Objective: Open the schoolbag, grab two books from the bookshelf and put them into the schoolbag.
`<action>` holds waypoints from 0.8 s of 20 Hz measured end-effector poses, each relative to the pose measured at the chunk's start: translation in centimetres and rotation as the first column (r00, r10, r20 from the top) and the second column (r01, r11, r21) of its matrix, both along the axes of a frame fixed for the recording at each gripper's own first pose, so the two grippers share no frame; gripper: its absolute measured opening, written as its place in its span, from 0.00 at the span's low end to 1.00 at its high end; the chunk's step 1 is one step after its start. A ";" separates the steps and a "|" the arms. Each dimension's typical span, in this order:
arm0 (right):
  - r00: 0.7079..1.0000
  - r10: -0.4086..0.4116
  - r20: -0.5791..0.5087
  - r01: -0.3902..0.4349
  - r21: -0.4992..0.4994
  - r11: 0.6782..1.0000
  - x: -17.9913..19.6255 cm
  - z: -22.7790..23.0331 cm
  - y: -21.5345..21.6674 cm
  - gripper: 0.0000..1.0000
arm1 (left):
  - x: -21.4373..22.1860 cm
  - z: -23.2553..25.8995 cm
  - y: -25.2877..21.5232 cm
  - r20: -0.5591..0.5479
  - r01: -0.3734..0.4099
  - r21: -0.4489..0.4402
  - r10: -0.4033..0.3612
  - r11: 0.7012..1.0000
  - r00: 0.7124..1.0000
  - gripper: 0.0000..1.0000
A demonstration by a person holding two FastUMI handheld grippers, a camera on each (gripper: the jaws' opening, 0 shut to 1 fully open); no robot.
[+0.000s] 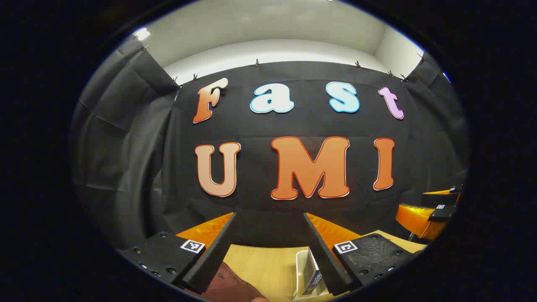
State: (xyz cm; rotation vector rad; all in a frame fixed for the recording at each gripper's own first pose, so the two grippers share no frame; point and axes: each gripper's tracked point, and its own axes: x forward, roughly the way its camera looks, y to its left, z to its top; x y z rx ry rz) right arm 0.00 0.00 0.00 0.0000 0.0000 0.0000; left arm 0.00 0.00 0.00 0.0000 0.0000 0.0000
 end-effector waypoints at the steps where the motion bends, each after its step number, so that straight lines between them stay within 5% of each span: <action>1: 1.000 -0.004 -0.011 0.004 0.001 1.000 0.0 -0.3 -0.1 0.95 | 0.1 -0.2 -0.3 -0.001 0.003 0.008 -0.003 1.000 1.000 0.95; 16: 0.998 -0.060 -0.018 0.060 -0.012 0.998 -0.2 -0.6 -1.9 0.95 | -0.9 -1.4 -2.8 -0.032 0.068 0.048 -0.066 0.997 0.997 0.97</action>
